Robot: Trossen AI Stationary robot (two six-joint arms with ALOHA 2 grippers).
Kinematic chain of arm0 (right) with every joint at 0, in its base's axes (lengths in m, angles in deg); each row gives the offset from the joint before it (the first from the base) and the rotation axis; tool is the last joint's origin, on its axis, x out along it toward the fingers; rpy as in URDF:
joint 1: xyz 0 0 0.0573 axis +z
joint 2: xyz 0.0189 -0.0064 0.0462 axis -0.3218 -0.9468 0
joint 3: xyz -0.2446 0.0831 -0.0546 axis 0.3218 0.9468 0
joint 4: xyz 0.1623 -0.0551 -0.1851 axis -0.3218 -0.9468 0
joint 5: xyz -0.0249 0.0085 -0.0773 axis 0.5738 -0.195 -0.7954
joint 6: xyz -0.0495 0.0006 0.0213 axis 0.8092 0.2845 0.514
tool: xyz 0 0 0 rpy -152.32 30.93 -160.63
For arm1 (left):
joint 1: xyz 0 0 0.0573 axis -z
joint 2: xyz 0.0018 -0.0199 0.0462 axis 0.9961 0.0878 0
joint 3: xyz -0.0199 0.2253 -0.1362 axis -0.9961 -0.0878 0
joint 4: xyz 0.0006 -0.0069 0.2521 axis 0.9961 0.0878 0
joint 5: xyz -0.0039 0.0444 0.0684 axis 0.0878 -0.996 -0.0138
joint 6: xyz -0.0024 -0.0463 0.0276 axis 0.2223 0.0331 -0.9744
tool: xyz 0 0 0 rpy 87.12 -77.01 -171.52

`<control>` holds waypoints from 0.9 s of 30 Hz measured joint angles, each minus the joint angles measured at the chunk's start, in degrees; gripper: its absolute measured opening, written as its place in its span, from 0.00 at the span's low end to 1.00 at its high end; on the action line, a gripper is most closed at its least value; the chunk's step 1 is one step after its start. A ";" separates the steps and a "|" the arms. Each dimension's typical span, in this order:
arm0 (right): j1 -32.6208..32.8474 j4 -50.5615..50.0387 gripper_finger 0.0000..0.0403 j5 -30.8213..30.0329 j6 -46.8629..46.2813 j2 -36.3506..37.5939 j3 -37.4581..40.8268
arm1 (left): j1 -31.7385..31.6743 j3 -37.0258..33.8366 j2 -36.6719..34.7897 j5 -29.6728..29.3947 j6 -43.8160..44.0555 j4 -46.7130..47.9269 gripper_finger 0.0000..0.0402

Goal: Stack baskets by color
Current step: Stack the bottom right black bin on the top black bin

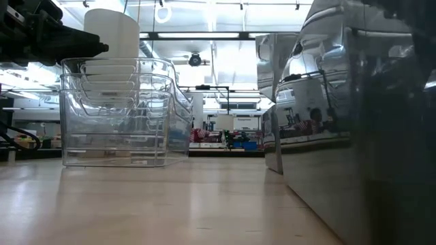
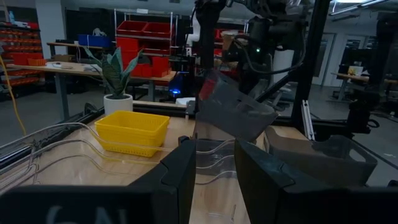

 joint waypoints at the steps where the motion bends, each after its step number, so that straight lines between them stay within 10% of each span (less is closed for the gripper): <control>1: 0.00 0.39 0.02 -0.04 0.00 0.19 0.42 | -0.02 0.02 0.00 0.02 -0.01 0.00 0.29; 27: -4.08 5.54 0.19 8.90 4.53 1.60 2.52 | -0.02 0.02 0.00 0.00 0.00 0.00 0.29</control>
